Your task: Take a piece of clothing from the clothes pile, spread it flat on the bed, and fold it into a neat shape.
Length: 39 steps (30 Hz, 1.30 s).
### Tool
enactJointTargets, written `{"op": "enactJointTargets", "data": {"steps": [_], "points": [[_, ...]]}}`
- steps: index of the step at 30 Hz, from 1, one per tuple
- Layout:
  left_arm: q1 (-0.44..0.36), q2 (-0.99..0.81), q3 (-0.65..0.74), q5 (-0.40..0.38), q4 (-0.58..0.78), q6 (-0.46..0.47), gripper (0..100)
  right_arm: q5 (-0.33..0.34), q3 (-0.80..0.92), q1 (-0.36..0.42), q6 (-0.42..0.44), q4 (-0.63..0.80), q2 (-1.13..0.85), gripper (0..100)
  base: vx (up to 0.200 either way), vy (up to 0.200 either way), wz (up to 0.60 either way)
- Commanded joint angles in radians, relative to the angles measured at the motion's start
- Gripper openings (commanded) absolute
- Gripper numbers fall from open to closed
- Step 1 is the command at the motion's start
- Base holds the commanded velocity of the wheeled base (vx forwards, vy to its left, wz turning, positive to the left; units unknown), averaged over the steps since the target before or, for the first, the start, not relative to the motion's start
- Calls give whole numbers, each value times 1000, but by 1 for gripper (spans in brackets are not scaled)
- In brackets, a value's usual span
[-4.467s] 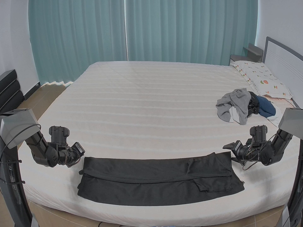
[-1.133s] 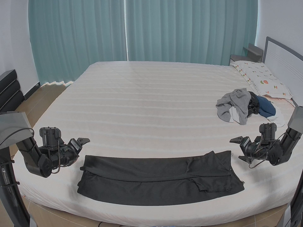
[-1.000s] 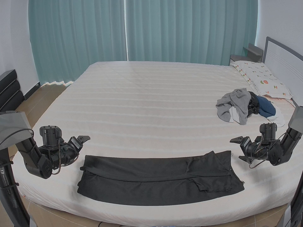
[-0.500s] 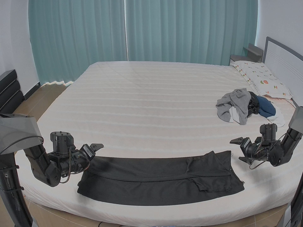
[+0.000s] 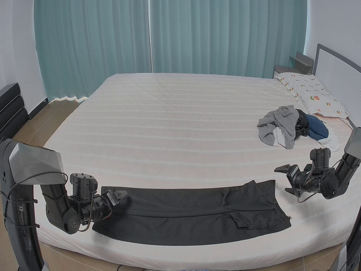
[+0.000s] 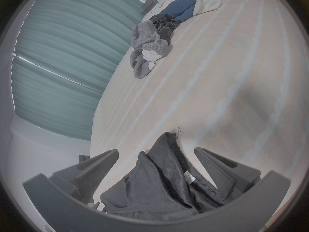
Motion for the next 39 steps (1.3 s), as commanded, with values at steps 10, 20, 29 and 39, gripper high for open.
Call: {"op": "enactJointTargets", "data": {"steps": [10, 20, 29, 39], "points": [[4, -151, 73, 11, -77, -3, 100, 0, 9, -1, 0, 0, -16, 100, 0, 0, 0], [10, -141, 78, 0, -77, -5, 100, 0, 15, -1, 0, 0, -33, 100, -180, 0, 0], [72, -154, 5, -56, -49, -3, 100, 2, 20, -1, 2, 1, -47, 100, 0, 0, 0], [179, -146, -237, -225, 365, 227, 100, 14, 24, -1, 2, 1, -53, 100, 0, 0, 0]]}}
